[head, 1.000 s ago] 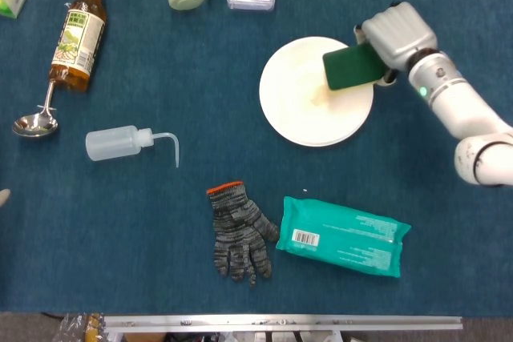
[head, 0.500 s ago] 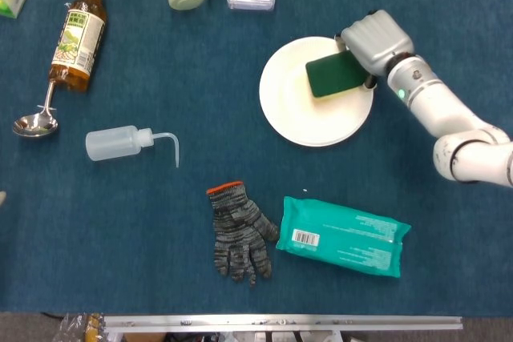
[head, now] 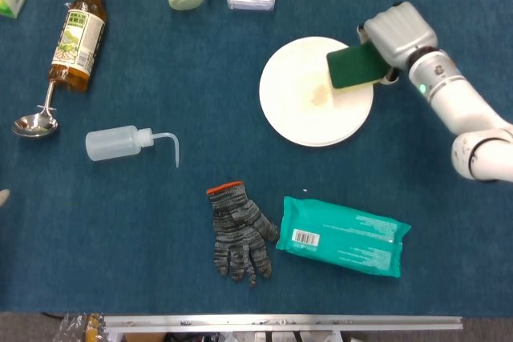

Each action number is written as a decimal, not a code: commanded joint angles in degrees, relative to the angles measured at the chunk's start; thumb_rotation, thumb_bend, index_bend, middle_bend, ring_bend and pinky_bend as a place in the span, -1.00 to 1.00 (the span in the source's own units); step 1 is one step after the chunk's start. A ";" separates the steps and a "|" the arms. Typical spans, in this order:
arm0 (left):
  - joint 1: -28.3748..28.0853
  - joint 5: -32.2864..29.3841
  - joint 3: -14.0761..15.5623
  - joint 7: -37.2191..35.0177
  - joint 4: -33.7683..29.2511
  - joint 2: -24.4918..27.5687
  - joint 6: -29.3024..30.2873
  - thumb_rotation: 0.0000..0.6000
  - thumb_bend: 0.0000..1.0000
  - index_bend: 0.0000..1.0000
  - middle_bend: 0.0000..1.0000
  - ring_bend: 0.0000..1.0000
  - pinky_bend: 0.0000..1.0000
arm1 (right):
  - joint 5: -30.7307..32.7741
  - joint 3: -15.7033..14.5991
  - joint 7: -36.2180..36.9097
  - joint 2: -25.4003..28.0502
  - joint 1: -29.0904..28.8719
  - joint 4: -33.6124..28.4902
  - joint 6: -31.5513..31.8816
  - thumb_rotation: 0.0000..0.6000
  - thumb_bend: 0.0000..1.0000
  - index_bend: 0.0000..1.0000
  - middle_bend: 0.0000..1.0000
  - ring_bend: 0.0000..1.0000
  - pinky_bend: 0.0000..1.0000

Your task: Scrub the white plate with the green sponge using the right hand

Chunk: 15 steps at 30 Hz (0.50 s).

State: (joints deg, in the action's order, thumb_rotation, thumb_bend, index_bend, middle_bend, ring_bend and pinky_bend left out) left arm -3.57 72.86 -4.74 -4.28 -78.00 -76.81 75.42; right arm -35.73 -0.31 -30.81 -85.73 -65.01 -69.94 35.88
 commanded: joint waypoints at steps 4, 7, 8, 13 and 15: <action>0.03 0.02 0.05 -0.02 0.11 -0.13 -0.04 1.00 -1.00 -0.91 -1.00 -1.00 -0.91 | -1.04 1.23 0.48 -0.73 -0.68 -1.02 0.01 1.00 -0.83 -0.13 0.26 0.02 -0.49; 0.24 0.13 0.15 -0.45 0.16 0.04 0.12 1.00 -1.00 -0.91 -1.00 -1.00 -0.91 | -1.74 1.57 0.69 -2.36 -1.26 -0.16 -0.81 1.00 -0.83 -0.13 0.26 0.02 -0.49; 0.30 0.12 0.20 -0.55 0.21 0.04 0.10 1.00 -1.00 -0.91 -1.00 -1.00 -0.91 | -1.82 1.55 0.73 -2.81 -1.38 0.22 -1.09 1.00 -0.83 -0.13 0.26 0.02 -0.49; 0.69 -0.19 0.19 -1.20 0.72 -0.03 0.19 1.00 -1.00 -0.91 -1.00 -1.00 -0.91 | -1.43 0.50 0.39 -4.49 -1.65 2.74 -2.63 1.00 -0.83 -0.13 0.26 0.02 -0.49; 0.78 -0.33 0.16 -1.47 0.97 -0.08 0.11 1.00 -1.00 -0.91 -1.00 -1.00 -0.91 | -0.99 -0.06 0.18 -4.61 -1.57 3.37 -2.89 1.00 -0.83 -0.13 0.26 0.02 -0.49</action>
State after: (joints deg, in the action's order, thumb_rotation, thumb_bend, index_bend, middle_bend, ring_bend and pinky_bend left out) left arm -2.82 72.56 -4.58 -5.72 -77.05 -76.88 75.54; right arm -36.97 -0.07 -30.47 -90.18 -66.57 -66.84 33.20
